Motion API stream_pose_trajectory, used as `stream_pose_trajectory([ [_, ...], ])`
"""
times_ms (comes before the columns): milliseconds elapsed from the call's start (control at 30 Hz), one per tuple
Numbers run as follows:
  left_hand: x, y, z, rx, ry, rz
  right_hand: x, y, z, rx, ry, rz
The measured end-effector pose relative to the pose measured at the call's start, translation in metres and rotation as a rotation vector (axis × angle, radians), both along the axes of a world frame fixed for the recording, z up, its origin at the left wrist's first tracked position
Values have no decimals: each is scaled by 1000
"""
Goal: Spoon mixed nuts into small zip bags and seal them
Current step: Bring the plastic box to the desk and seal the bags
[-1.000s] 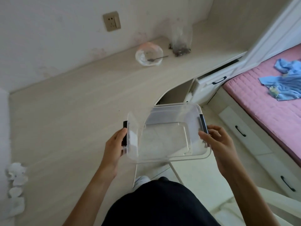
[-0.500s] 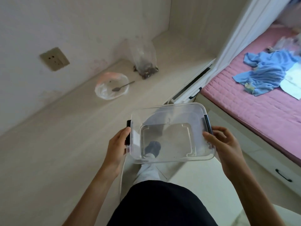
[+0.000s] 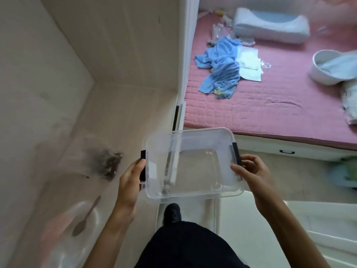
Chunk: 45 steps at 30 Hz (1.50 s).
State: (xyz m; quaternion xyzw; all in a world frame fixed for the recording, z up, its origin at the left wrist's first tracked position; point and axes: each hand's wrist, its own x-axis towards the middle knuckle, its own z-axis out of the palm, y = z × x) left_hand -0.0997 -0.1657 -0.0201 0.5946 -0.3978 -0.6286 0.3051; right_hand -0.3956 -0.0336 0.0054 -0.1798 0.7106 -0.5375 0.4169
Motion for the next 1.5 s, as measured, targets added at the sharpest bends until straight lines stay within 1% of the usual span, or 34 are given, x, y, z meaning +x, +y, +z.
stream_pose_trajectory([
  [167,-37,-46,-14,66,6,-119,-15,-10,4,55,32,-127],
  [400,-81,-104,-13,62,2,-241,-40,-35,2,91,61,-230],
  [533,-105,-137,-17,49,4,-217,-67,-76,-2,71,56,-220],
  [667,-123,-172,-17,26,-17,-133,-108,-144,-6,73,55,-109],
  [733,-129,-188,-15,-5,-56,-60,-129,-187,-7,105,64,3],
  [800,-134,-198,-9,-46,-88,54,-149,-236,-3,139,90,162],
  [933,-133,-197,1,-46,-141,401,-164,-320,14,173,85,532],
  [1067,-127,-172,5,-1,-188,678,-153,-376,26,163,122,861],
  [1200,-124,-138,15,35,-210,982,-119,-408,29,122,165,1092],
  [1300,-120,-115,19,96,-172,1236,-88,-424,27,97,169,1259],
  [1400,-120,-96,23,98,-144,1346,-56,-441,26,43,177,1345],
  [1500,-116,-88,20,103,-155,1407,-25,-458,20,41,245,1424],
])
